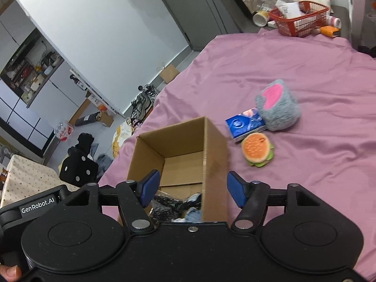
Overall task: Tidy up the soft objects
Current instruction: 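Release the denim plush into the box with the left gripper while the right gripper releases its plush, then grasp the grey fluffy plush with the left gripper while the right gripper grasps it too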
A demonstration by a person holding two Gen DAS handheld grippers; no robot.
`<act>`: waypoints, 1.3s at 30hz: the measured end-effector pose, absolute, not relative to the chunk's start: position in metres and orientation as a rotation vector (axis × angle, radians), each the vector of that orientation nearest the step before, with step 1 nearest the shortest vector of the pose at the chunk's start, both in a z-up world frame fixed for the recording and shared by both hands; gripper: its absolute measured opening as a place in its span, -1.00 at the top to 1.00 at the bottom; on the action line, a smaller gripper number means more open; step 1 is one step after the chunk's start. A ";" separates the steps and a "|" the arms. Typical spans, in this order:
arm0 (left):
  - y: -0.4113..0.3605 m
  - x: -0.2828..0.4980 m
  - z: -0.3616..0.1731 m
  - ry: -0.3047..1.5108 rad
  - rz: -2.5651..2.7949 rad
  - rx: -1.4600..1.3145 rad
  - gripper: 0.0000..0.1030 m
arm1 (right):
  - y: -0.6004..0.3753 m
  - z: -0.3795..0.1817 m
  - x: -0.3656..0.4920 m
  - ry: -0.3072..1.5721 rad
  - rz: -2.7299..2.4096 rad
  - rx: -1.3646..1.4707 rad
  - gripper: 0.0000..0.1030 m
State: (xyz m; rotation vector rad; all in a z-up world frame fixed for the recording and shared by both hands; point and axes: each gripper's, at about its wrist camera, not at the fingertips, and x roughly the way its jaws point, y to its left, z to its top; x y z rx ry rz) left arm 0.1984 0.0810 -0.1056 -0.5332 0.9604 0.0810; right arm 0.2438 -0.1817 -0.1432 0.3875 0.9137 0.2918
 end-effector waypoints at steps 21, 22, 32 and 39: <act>-0.014 0.190 -0.076 0.843 0.117 -0.436 -0.50 | -0.281 -0.131 0.247 0.807 0.305 0.436 -0.53; -0.019 0.190 -0.074 0.832 0.122 -0.429 -0.50 | -0.287 -0.131 0.249 0.801 0.304 0.444 -0.53; -0.066 0.217 -0.073 0.810 0.132 -0.354 -0.48 | -0.331 -0.151 0.282 0.805 0.295 0.530 -0.53; -0.098 0.242 -0.079 0.802 0.122 -0.263 -0.43 | -0.356 -0.170 0.316 0.823 0.303 0.604 -0.48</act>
